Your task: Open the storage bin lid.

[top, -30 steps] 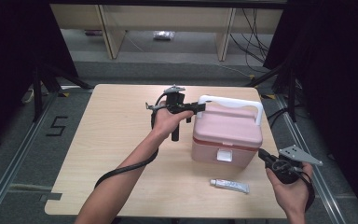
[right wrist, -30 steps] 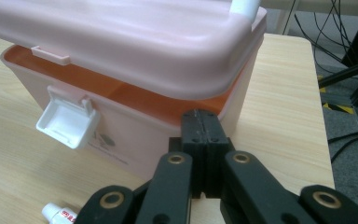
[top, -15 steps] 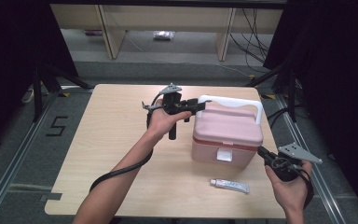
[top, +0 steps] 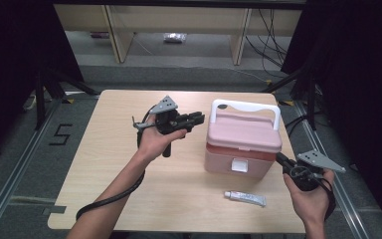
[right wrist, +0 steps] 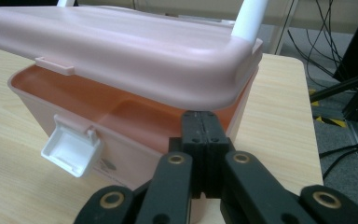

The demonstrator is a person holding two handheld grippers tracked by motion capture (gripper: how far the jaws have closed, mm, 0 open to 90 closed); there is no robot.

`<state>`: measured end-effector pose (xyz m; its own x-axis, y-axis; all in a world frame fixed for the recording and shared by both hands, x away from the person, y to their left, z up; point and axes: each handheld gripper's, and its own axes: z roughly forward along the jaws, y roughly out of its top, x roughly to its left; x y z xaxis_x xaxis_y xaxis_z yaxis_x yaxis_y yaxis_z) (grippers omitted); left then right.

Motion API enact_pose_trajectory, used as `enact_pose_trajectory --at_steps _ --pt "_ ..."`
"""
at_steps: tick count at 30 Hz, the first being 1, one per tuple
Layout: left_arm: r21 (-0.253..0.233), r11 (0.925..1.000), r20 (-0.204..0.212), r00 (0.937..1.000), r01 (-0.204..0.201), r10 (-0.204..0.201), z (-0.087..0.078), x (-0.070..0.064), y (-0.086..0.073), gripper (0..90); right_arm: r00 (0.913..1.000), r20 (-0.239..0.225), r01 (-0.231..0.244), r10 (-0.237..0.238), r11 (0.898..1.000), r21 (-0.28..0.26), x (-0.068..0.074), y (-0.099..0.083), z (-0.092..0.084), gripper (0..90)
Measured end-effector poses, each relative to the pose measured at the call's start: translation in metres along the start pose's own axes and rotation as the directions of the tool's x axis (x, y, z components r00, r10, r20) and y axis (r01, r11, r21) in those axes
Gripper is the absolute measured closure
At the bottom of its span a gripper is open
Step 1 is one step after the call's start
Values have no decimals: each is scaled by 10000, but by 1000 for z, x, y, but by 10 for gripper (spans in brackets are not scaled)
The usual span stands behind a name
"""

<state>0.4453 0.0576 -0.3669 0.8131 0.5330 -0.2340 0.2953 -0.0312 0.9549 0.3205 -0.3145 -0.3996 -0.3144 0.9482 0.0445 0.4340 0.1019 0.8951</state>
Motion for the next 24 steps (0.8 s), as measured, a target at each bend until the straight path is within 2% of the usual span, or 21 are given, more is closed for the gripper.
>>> enact_pose_trajectory --at_steps 2,3,4,5,6,7,8,10,13,14,15,16,17,18,19,20,22,23,24 --pt "94 9999 160 9998 -71 69 -4 -4 -4 830 9986 -11 525 -525 9983 -246 -4 2 1 900" --pt "85 9999 239 9997 -88 86 -6 -5 -6 830 9986 -11 525 -525 9983 -246 -4 2 1 900" --pt "55 9999 263 9996 -126 124 -8 -6 -9 845 9999 -14 99 -99 9999 -77 0 3 0 900" --pt "46 9999 323 9994 -139 137 -10 -7 -10 867 9990 -20 437 -438 9986 -300 -3 4 1 900" --pt "40 9999 368 9992 -163 162 -10 -8 -12 867 9990 -20 437 -438 9986 -300 -3 4 1 900" --pt "6 9997 407 9989 -234 233 -11 -9 -13 877 10000 10 -2 2 9999 -157 0 5 0 900" --pt "29 9994 398 9987 -331 330 -12 -10 -15 886 9993 72 367 -366 9991 -200 -2 6 0 900" --pt "3 9979 281 9975 -651 651 -14 -12 -20 893 9989 66 461 -460 9986 -241 -3 9 0 900" --pt "48 9939 162 9938 -1101 1100 -15 -16 -24 893 9998 55 198 -197 9996 -214 -1 11 -1 900" --pt "51 9931 165 9929 -1175 1174 -16 -17 -25 893 9993 60 377 -375 9988 -327 -2 12 0 900" --pt "53 9915 210 9913 -1299 1297 -16 -18 -27 893 9997 68 240 -238 9993 -300 -1 13 0 900" --pt "61 9900 267 9897 -1409 1407 -17 -20 -29 893 9992 110 380 -377 9989 -281 -2 14 -1 900" --pt "83 9893 327 9888 -1458 1455 -17 -22 -30 893 9997 99 219 -217 9995 -245 0 15 -1 900" --pt "119 9875 364 9870 -1571 1566 -17 -24 -32 893 9988 76 484 -481 9980 -409 -2 16 0 900" --pt "112 9866 398 9859 -1629 1624 -17 -25 -33 893 9996 118 270 -266 9990 -356 0 17 0 900" --pt "106 9857 461 9847 -1684 1678 -17 -28 -36 893 9990 217 412 -401 9977 -532 -1 18 0 900" --pt "123 9830 595 9815 -1830 1820 -16 -31 -38 892 9996 87 278 -274 9985 -465 0 19 0 900" --pt "119 9818 711 9795 -1896 1883 -14 -33 -40 892 9985 101 541 -536 9968 -591 -1 20 1 900" --pt "115 9803 758 9777 -1971 1957 -13 -35 -41 892 9989 191 443 -434 9978 -499 0 21 0 900"
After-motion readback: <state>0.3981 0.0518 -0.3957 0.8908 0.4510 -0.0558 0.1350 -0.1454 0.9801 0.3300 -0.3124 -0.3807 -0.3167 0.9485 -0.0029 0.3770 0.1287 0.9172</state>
